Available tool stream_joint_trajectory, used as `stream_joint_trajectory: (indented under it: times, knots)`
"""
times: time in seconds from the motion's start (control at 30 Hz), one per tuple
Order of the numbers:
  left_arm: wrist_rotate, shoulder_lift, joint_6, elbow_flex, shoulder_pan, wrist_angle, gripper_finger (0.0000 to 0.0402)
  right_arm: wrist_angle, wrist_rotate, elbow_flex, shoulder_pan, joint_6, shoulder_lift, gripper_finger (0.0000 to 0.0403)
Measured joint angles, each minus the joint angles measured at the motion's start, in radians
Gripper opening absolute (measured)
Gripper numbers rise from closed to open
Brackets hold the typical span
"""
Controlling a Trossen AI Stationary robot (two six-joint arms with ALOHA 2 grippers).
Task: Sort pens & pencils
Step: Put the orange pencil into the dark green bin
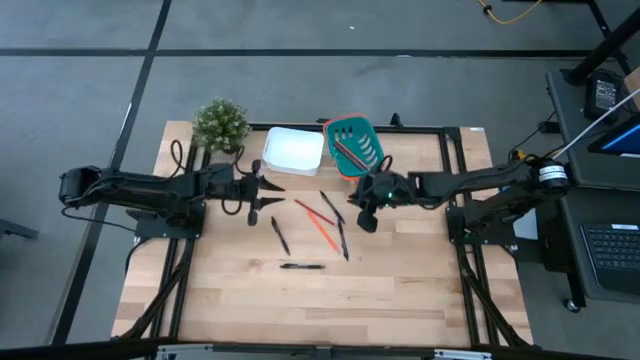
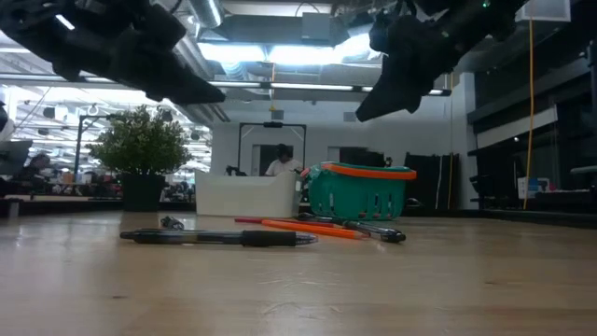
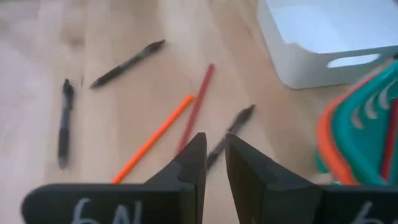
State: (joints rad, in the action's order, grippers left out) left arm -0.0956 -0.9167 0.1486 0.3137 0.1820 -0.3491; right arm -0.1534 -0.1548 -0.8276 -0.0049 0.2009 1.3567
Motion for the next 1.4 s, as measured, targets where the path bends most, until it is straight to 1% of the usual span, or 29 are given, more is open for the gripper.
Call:
stream_joint_trajectory:
  times: [0.1, 0.2, 0.37, 0.43, 0.57, 0.7, 0.83, 0.97, 1.13, 1.27, 1.4]
  knots:
    - [0.053, 0.017, -0.008, -0.002, -0.045, 0.010, 0.0112, 0.003, -0.057, -0.001, 0.059, 0.062, 0.032, 0.0062]
    - [0.083, 0.019, -0.008, -0.002, -0.076, 0.026, 0.0112, 0.000, -0.062, -0.024, 0.105, 0.109, 0.089, 0.0062]
    - [0.107, 0.019, -0.009, -0.002, -0.107, 0.038, 0.0112, -0.006, -0.060, -0.122, 0.150, 0.110, 0.209, 0.0062]
    - [0.110, 0.019, -0.010, -0.002, -0.118, 0.046, 0.0112, -0.053, -0.044, -0.170, 0.153, 0.114, 0.251, 0.0062]
    - [0.127, 0.019, -0.012, -0.002, -0.133, 0.069, 0.0112, -0.168, 0.022, -0.286, 0.153, 0.156, 0.339, 0.0062]
    - [0.146, 0.019, -0.011, -0.002, -0.142, 0.081, 0.0112, -0.309, 0.033, -0.413, 0.153, 0.151, 0.420, 0.0062]
    - [0.145, 0.019, -0.008, -0.002, -0.151, 0.085, 0.0112, -0.355, 0.034, -0.494, 0.152, 0.090, 0.469, 0.0062]
    - [0.145, 0.019, -0.008, -0.002, -0.151, 0.102, 0.0112, -0.351, 0.035, -0.534, 0.148, 0.055, 0.501, 0.0062]
    - [0.144, 0.019, 0.004, -0.002, -0.151, 0.114, 0.0112, -0.338, 0.096, -0.544, 0.130, 0.058, 0.513, 0.0062]
    - [0.143, 0.019, 0.029, -0.002, -0.151, 0.114, 0.0112, -0.345, 0.145, -0.544, 0.114, 0.124, 0.518, 0.0062]
    - [0.143, 0.019, 0.045, -0.002, -0.151, 0.114, 0.0112, -0.343, 0.150, -0.543, 0.108, 0.137, 0.533, 0.0062]
